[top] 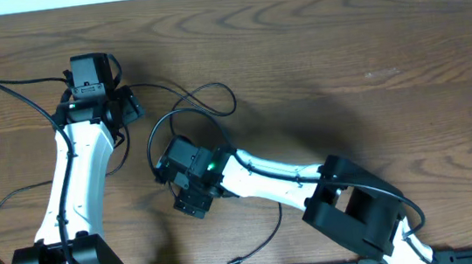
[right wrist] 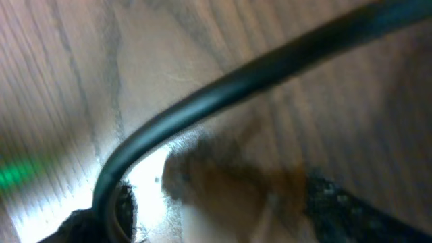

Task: Untangle cables
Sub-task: 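Grasp the black cable with the right gripper and drag it to the right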

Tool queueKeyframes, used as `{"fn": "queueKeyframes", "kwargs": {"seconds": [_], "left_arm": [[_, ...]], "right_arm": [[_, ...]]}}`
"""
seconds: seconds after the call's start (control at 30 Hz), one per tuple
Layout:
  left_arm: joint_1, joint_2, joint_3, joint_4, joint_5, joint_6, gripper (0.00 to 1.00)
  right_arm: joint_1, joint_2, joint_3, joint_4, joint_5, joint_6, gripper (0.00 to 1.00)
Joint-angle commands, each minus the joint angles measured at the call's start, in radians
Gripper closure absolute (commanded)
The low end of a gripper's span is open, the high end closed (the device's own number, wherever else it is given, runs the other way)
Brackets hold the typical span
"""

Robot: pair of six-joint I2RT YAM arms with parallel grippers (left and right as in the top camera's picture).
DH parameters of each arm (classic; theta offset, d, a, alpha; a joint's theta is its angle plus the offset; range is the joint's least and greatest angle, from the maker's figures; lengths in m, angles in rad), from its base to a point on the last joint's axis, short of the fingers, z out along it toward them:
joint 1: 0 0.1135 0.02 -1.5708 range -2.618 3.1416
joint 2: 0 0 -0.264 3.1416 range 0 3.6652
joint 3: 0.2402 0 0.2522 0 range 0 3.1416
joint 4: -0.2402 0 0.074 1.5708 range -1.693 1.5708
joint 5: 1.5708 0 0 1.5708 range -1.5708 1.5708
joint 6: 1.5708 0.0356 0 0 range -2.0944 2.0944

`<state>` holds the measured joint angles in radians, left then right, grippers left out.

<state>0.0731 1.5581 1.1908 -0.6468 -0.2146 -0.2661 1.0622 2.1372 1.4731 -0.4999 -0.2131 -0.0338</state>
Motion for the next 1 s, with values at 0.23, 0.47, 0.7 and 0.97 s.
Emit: {"fn": "queueKeyframes", "kwargs": {"seconds": [0.23,0.47,0.7,0.97], "left_arm": [[0.003,0.008,0.006,-0.001,-0.002,-0.006,0.09],[0.003,0.007,0.006,-0.001,-0.002,-0.005,0.09],[0.003,0.008,0.006,-0.001,-0.002,-0.006,0.1],[0.003,0.008,0.006,-0.001,-0.002,-0.005,0.1]], "right_arm": [[0.01,0.015,0.004,0.006,0.021,0.006,0.99],[0.0,0.011,0.004,-0.006,0.06,0.03,0.99],[-0.069,-0.029,0.004,-0.112,0.331,0.164,0.99],[-0.227,-0.086,0.004,-0.197,0.581,0.175,0.99]]}}
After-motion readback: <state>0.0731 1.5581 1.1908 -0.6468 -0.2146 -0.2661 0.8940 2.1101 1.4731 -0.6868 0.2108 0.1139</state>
